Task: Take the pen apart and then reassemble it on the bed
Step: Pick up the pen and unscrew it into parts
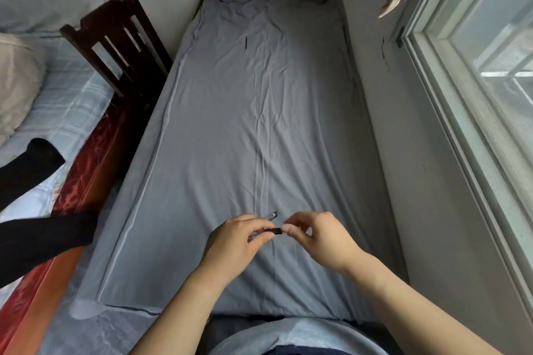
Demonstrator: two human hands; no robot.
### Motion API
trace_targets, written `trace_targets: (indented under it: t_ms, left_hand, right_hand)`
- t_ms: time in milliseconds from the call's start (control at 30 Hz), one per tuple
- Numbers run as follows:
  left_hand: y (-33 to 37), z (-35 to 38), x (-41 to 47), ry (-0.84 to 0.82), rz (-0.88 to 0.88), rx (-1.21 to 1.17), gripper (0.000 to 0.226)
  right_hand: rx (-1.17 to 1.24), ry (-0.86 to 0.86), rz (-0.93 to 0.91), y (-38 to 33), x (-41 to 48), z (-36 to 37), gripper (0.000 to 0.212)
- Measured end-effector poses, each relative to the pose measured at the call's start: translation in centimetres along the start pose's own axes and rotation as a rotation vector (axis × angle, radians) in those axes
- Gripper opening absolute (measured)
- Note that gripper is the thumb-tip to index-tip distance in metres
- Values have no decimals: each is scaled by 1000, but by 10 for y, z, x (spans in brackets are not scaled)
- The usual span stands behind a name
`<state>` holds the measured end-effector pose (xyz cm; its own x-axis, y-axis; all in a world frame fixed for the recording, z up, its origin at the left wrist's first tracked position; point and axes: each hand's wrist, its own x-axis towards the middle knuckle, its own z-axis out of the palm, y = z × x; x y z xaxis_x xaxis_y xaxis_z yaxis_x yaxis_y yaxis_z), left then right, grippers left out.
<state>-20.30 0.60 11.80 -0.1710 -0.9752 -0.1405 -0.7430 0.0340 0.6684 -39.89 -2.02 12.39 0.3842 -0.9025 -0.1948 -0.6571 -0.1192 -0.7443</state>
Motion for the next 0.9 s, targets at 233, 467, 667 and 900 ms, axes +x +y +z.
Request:
trace_targets:
  t_ms: [233,467,667,900]
  left_hand:
    - [-5,2,-2,-14,-26,-19,17]
    - [-10,3,1,-45,-33,-48,20]
    - [-17,6,5,-50,-63,-92,21]
    - [-24,2,16,-21,-87,-75,14]
  right_hand:
    - [54,-39,24,1,0,3,40]
    - [83,-20,24,5,4,6,4]
    - [67,7,17,11,8,10,8]
    - [40,30,19,18,20,7,4]
